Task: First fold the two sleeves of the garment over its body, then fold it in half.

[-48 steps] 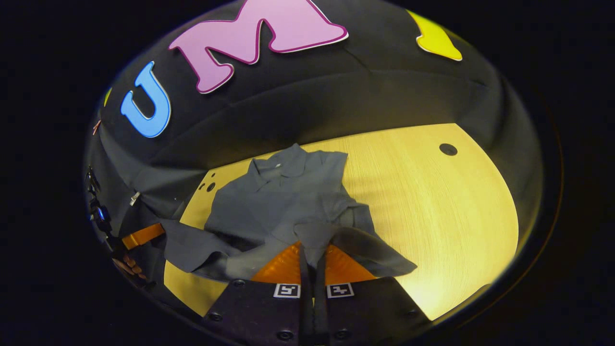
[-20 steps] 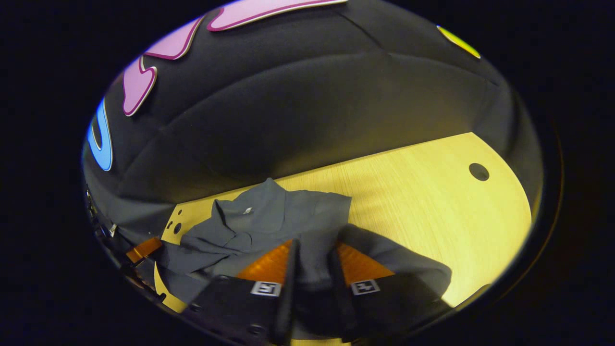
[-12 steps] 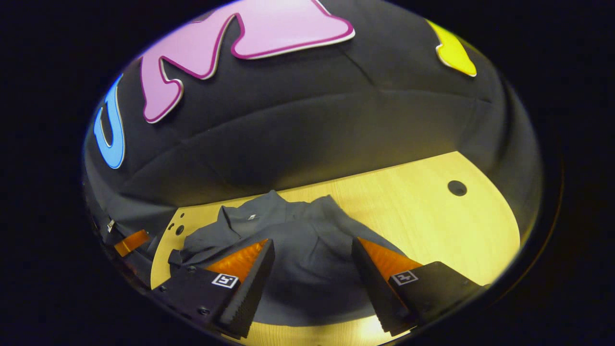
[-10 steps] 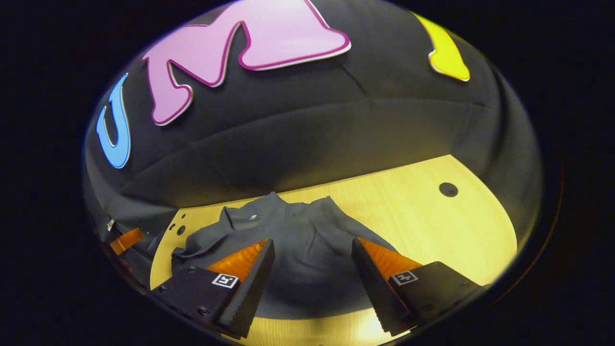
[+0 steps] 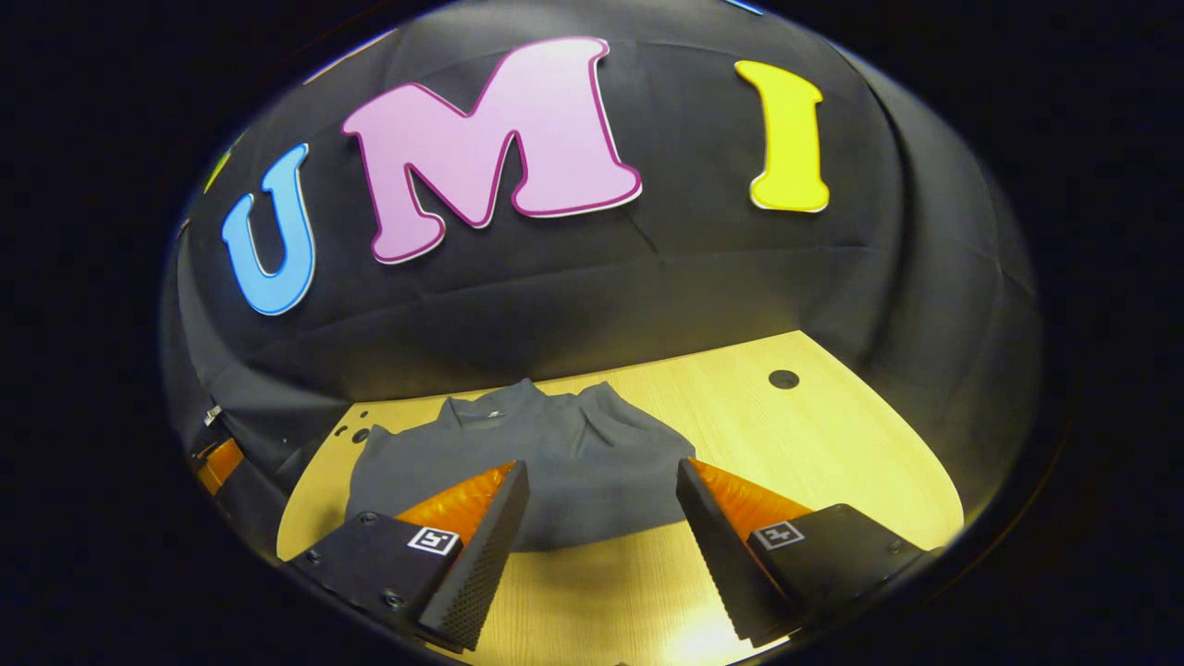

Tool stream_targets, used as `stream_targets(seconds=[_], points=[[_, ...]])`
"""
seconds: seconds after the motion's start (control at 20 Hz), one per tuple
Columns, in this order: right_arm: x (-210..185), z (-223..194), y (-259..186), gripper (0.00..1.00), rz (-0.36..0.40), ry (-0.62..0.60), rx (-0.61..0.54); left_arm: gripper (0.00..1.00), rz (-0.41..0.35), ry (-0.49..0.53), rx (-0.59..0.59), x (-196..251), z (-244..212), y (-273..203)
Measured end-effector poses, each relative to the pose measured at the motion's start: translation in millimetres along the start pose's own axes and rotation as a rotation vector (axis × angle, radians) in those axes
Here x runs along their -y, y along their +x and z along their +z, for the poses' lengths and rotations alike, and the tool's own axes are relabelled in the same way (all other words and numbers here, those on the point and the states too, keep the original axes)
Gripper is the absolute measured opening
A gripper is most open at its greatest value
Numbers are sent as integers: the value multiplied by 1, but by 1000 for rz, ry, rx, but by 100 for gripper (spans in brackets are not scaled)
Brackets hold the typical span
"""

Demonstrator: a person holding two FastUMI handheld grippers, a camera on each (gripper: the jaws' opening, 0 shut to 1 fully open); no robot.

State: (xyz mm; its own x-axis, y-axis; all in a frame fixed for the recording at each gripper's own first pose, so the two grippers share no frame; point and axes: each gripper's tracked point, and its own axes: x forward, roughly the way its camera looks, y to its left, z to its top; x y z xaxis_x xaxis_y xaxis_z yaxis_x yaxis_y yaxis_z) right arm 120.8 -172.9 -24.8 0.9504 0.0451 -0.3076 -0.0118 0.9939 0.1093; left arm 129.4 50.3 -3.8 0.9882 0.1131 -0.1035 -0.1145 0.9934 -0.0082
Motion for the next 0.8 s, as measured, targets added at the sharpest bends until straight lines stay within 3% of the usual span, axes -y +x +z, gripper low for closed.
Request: stream_targets(seconds=[0.3, 0.8], points=[[-5, -52, -69, 99, -17, 62, -64, 97, -38, 9, -24, 5, -34, -70], [-33, -120, -158, 99, 63, -76, -153, 96, -82, 0, -81, 8, -92, -157]])
